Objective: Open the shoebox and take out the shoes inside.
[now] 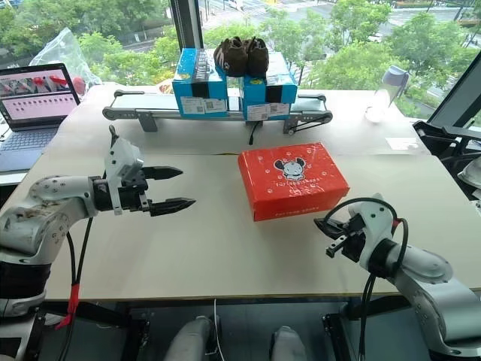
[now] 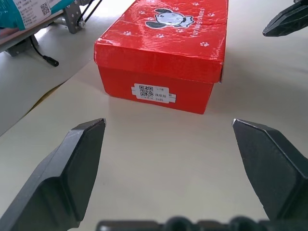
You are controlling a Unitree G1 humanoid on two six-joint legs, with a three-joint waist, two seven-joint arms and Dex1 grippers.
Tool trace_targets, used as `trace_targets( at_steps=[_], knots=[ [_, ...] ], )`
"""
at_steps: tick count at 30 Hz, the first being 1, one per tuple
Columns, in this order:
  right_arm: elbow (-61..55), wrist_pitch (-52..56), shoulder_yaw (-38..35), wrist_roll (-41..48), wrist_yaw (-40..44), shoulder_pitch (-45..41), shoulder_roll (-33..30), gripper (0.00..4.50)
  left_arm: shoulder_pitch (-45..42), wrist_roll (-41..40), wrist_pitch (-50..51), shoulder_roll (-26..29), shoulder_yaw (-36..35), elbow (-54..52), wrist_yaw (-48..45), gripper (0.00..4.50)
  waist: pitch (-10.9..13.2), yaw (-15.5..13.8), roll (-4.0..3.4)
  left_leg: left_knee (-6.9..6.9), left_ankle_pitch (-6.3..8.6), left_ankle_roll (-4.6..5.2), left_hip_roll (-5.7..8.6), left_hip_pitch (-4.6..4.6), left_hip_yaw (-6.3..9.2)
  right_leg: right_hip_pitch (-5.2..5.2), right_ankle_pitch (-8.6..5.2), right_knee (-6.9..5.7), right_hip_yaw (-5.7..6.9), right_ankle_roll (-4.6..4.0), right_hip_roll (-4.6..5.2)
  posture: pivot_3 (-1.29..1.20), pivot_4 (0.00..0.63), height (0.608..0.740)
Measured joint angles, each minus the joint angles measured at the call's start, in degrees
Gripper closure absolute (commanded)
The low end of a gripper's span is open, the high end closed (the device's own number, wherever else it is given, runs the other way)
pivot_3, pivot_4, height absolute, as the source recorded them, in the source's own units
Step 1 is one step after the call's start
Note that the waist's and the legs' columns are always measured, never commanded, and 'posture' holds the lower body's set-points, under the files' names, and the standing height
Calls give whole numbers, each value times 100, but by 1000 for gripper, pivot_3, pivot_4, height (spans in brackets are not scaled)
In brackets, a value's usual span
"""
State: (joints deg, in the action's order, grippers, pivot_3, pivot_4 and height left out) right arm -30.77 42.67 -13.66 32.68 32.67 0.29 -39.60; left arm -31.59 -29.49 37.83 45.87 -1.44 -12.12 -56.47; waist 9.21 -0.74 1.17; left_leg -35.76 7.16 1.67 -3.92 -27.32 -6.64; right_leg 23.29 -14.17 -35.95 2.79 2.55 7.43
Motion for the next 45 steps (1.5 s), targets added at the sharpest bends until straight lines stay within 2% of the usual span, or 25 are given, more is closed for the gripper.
trace_targets(
  at_steps=[6, 11, 18, 20, 24, 29, 34, 38, 43, 45],
  knots=[
    [326, 27, 398, -272, -245, -51, 117, 4477, -282, -99, 223, 438, -66, 69, -249, 0, 2, 5, 2, -1, 0, 1, 1, -1, -2, 3, 0, -3, -2, 1, 0, 0, 150, 740],
    [835, -12, 588, -524, -291, -423, 210, 4477, -703, -355, 455, 1010, -752, 305, -405, 0, 3, 17, 3, 0, 0, 0, 0, 0, -2, 5, -5, -4, -2, 7, -2, 0, 150, 740],
    [1770, -376, 873, -718, -233, -1334, 773, 4477, -706, -943, 1011, 883, -885, -47, -266, 0, 8, 13, 9, -8, -1, 1, 2, -1, -4, -4, -1, -8, -1, 11, -4, 0, 150, 740],
    [2080, -485, 897, -736, -103, -1577, 842, 4477, -707, -1040, 1104, 870, -880, -125, -211, 0, 8, 18, 9, -7, -1, 2, 3, -1, -9, -3, 14, -11, -1, 36, -4, 0, 150, 740],
    [2234, -462, 865, -652, 99, -1914, 830, 4477, -706, -1101, 1117, 869, -875, -136, -162, 0, 9, 28, 9, -7, -2, 4, 2, -2, -18, -10, 18, -19, -6, 43, -6, 0, 150, 740],
    [1795, 18, 724, -372, 242, -2615, 360, 4477, -657, -1108, 1113, 862, -874, -146, -84, 0, 9, 34, 8, -7, -2, 3, -1, -1, -18, -5, 18, -22, -10, 43, -7, 0, 150, 740],
    [1968, 179, 823, -277, 238, -3963, 350, 4477, -561, -1108, 1105, 800, -858, -224, -10, 0, 9, 86, 8, -5, -2, 3, -1, -1, -24, 1, 17, -21, -9, 40, -8, 0, 150, 740],
    [3494, -526, 1363, -932, 329, -5134, 795, 4477, -516, -1122, 1105, 745, -859, -314, 83, 0, 9, 149, 8, -7, -3, 2, -1, -2, -40, 4, 19, -22, -8, 41, -8, 0, 150, 740],
    [6151, -2202, 1755, -1921, 157, -6203, 1435, 4477, -437, -1123, 1106, 643, -844, -375, 194, 0, 11, 152, 8, -6, -6, 2, 2, -7, -49, -3, 20, -27, -7, 42, -9, 0, 150, 740],
    [6857, -2767, 1920, -2267, 141, -6426, 1544, 4477, -419, -1126, 1109, 616, -836, -430, 227, 0, 12, 151, 7, -5, -7, 3, 2, -10, -51, -3, 20, -28, -7, 42, -9, 0, 150, 740]
  ],
)
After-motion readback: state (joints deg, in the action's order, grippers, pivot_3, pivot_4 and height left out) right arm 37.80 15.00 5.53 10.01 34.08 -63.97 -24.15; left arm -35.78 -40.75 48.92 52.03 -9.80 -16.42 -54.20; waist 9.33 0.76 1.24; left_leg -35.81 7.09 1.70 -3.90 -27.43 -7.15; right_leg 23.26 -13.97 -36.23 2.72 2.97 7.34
